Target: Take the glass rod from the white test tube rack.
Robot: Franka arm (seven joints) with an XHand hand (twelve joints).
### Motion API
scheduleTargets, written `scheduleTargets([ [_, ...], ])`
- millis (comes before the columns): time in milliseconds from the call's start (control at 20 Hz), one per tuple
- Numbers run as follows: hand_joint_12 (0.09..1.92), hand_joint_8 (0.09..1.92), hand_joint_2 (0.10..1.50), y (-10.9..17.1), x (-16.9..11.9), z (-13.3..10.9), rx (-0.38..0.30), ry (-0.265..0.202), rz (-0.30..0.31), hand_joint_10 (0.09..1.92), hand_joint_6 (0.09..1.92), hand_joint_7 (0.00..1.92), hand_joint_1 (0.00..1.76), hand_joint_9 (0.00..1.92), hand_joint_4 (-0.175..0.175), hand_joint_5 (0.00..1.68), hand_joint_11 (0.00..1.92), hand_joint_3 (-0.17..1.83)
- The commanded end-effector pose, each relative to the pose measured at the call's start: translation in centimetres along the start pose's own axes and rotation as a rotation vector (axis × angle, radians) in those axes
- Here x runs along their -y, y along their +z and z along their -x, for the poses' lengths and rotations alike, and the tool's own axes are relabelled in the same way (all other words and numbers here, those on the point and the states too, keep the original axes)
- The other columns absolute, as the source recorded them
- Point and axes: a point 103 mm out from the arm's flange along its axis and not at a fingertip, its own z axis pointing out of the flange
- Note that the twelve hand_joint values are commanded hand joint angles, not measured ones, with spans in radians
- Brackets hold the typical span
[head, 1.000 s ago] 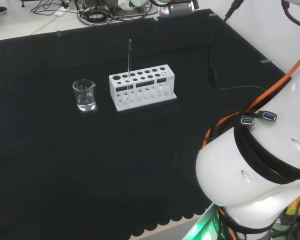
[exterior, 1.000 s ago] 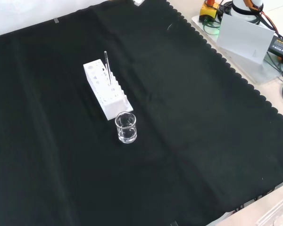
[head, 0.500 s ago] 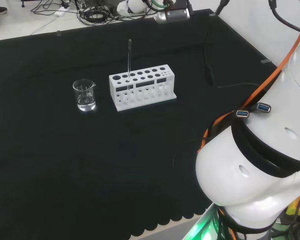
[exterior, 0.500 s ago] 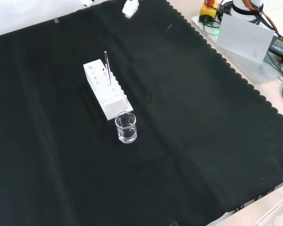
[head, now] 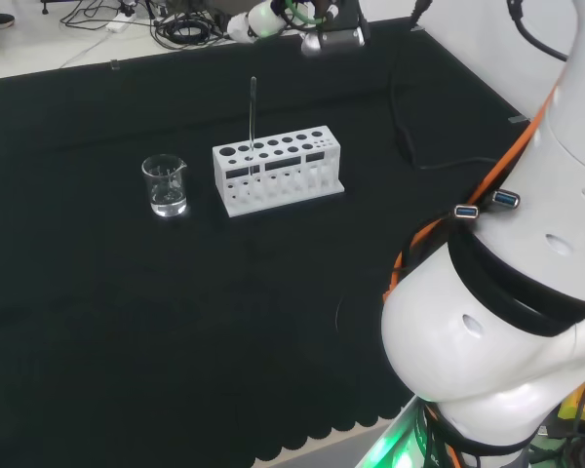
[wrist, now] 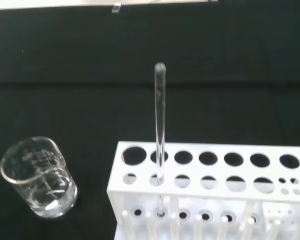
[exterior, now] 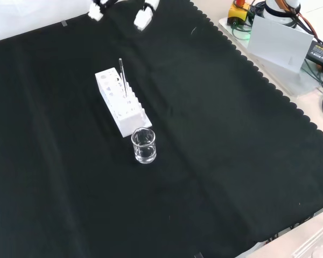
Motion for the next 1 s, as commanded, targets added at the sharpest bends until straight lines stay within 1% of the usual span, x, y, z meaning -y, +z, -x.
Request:
scheduleTargets([
  [50,1.43,0.77,0.97,3.4,-2.8,0.2,0.002,-0.005,-0.018,0.82,0.09,0.08,0.45,0.2,-0.038,0.27,0.03,0.26],
  [250,1.43,0.77,0.97,4.6,-3.3,0.3,-0.005,-0.001,-0.029,0.81,0.09,0.08,0.45,0.2,-0.038,0.28,0.04,0.27],
  [500,1.42,0.77,0.97,6.1,-3.8,-0.2,0.009,0.001,-0.049,0.81,0.09,0.08,0.45,0.21,-0.04,0.28,0.04,0.27],
  [1000,1.42,0.77,0.97,7.7,-3.7,-0.7,0.019,0.003,-0.079,0.81,0.09,0.09,0.45,0.22,-0.04,0.3,0.05,0.28],
])
